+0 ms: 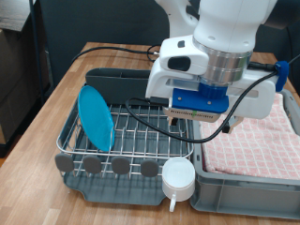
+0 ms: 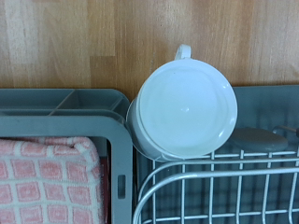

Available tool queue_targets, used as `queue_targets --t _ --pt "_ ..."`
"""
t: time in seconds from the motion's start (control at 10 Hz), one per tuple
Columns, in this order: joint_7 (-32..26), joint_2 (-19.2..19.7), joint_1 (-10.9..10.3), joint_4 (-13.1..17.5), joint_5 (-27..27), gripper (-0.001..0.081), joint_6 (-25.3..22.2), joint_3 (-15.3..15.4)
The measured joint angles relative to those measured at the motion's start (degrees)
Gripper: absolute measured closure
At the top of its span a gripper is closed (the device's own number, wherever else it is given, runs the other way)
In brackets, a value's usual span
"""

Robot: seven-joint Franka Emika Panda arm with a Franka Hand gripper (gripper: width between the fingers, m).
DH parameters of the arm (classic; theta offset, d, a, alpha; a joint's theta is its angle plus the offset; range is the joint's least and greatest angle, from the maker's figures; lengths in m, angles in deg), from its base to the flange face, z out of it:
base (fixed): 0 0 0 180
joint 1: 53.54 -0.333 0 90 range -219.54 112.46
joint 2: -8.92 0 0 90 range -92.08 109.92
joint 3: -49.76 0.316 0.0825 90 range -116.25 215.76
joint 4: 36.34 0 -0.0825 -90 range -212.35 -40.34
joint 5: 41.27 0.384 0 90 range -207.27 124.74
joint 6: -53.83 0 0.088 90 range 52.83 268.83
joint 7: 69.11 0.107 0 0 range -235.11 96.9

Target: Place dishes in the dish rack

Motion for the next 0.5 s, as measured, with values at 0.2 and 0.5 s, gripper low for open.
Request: queue_targets --t 0.2,0.5 --pt "0.1 -0.8 -0.4 1.1 -0.9 0.0003 -1.9 -0.1" --pt "0.3 -1.2 -0.9 2.8 -2.0 0.0003 -3.9 -0.2"
